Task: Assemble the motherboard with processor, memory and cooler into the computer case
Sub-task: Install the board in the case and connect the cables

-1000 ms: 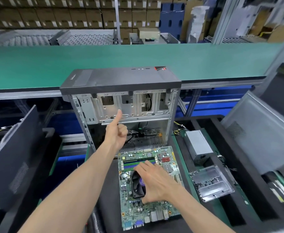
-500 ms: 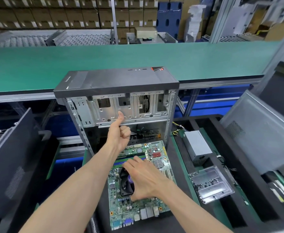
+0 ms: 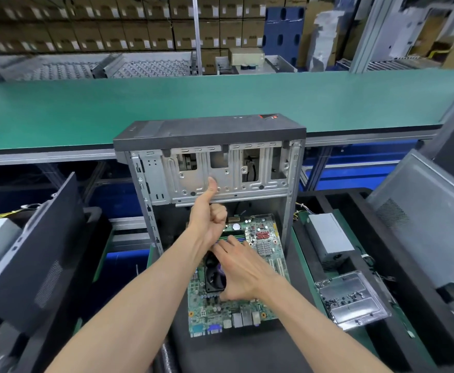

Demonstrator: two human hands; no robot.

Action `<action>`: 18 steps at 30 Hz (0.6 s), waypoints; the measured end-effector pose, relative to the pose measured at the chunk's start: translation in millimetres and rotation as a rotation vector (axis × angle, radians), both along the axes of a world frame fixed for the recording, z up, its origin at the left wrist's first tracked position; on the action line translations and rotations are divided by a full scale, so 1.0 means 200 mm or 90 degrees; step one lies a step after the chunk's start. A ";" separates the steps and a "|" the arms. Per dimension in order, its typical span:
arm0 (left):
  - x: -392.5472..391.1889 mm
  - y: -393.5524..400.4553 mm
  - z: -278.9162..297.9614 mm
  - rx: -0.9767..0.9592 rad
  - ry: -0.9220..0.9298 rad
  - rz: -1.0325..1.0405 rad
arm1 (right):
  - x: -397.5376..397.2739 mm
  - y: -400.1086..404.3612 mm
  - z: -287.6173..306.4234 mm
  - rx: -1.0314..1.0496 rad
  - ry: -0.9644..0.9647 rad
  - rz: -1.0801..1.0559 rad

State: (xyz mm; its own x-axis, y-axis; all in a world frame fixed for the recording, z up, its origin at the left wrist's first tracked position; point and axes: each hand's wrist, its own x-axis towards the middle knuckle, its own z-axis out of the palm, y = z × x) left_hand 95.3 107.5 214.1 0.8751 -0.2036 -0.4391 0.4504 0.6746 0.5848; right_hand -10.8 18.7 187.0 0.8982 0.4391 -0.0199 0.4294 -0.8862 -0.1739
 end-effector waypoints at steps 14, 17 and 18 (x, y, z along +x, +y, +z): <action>-0.01 0.01 0.12 -0.022 0.062 0.043 | 0.09 -0.02 0.10 0.044 0.006 0.015; 0.00 0.02 0.12 -0.051 0.074 0.049 | 0.11 -0.01 0.09 0.052 0.016 0.028; 0.00 0.02 0.12 -0.059 0.082 0.049 | 0.12 -0.01 0.09 0.057 0.020 0.030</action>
State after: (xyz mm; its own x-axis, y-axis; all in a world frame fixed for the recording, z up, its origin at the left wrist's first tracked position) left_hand 95.4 111.9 238.3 0.8274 -0.1829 -0.5310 0.4623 0.7587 0.4590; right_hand 12.8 15.9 205.9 0.8763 0.4818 -0.0060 0.4631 -0.8456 -0.2654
